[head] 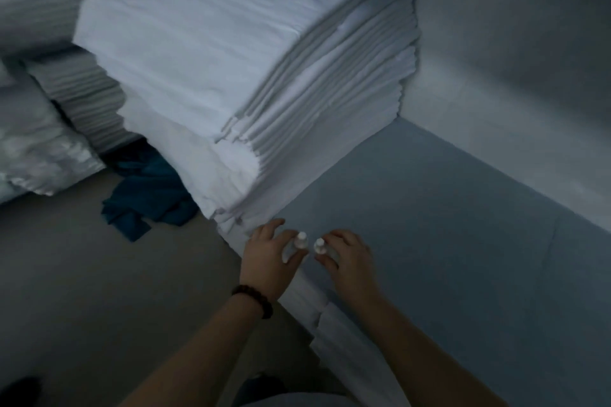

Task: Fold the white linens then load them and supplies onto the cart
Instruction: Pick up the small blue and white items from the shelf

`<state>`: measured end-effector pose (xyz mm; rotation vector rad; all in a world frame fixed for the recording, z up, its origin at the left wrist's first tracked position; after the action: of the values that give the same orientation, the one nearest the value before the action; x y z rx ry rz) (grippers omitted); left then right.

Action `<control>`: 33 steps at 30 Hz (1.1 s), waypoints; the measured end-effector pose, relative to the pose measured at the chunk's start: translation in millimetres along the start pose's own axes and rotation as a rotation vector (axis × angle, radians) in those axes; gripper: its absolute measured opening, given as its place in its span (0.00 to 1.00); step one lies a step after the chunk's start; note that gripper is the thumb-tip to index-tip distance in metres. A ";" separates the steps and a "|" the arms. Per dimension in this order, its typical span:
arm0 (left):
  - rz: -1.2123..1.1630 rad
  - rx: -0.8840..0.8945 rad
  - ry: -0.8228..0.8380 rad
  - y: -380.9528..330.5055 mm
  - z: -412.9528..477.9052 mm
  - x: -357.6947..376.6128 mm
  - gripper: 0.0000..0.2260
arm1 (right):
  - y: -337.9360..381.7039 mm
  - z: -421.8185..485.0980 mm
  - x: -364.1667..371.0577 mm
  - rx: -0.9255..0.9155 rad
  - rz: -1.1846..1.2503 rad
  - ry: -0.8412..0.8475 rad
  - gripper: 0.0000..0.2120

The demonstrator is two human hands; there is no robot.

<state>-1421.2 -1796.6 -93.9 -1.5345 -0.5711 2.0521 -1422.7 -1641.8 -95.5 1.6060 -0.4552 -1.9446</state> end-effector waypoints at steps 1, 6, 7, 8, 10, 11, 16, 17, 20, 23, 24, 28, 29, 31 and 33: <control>0.007 -0.029 -0.042 4.4 -5.4 -14.6 0.13 | 14.3 2.5 2.7 -0.047 0.014 0.025 0.12; 0.065 -0.191 -0.249 25.9 -39.5 -87.0 0.14 | 92.3 9.6 16.5 -0.270 0.072 0.125 0.11; 0.082 -0.229 -0.287 30.6 -48.4 -101.5 0.14 | 109.5 8.8 19.9 -0.315 0.090 0.145 0.11; 0.098 -0.268 -0.332 35.2 -58.1 -116.5 0.13 | 126.5 7.2 24.1 -0.361 0.109 0.170 0.10; 0.130 -0.358 -0.415 45.1 -80.6 -146.9 0.12 | 160.9 0.7 34.5 -0.453 0.150 0.231 0.10; 0.150 -0.402 -0.450 49.3 -92.8 -161.5 0.12 | 178.0 -3.9 40.4 -0.496 0.171 0.264 0.10; 0.226 -0.594 -0.649 62.6 -160.4 -235.4 0.12 | 261.9 -39.5 68.9 -0.692 0.257 0.436 0.13; 0.237 -0.624 -0.678 63.6 -173.6 -248.8 0.12 | 278.4 -48.1 73.5 -0.731 0.270 0.471 0.13; 0.274 -0.710 -0.770 65.3 -212.8 -288.7 0.12 | 327.1 -73.5 85.4 -0.833 0.309 0.568 0.13; 0.332 -0.798 -0.852 67.4 -249.8 -325.6 0.14 | 375.8 -96.2 91.5 -0.931 0.367 0.639 0.13; 0.351 -0.828 -0.874 68.9 -261.5 -337.3 0.14 | 392.5 -103.1 93.4 -0.960 0.391 0.662 0.13; 0.402 -0.897 -0.975 74.0 -302.8 -383.9 0.14 | 457.7 -130.7 107.4 -1.061 0.453 0.773 0.12; 0.419 -0.907 -1.004 74.9 -312.1 -395.8 0.14 | 474.3 -137.4 111.1 -1.080 0.477 0.803 0.12; 0.440 -0.935 -1.055 78.4 -330.4 -419.8 0.13 | 507.0 -149.3 117.0 -1.113 0.516 0.850 0.12; 0.437 -0.959 -1.087 84.5 -347.5 -443.0 0.14 | 539.2 -159.7 120.6 -1.147 0.551 0.878 0.11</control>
<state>-997.2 -2128.7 91.0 -0.7595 -1.9726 3.1337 -1168.0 -2121.4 93.9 1.1480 0.4758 -0.6513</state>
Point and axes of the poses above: each hand's wrist, its own z-axis towards the middle knuckle, its own x-axis out of the palm, y = z × x, the point moved 10 cm from there along z, towards the middle knuckle, and after that the axes turned 4 degrees about -y, right-handed, at the moved point
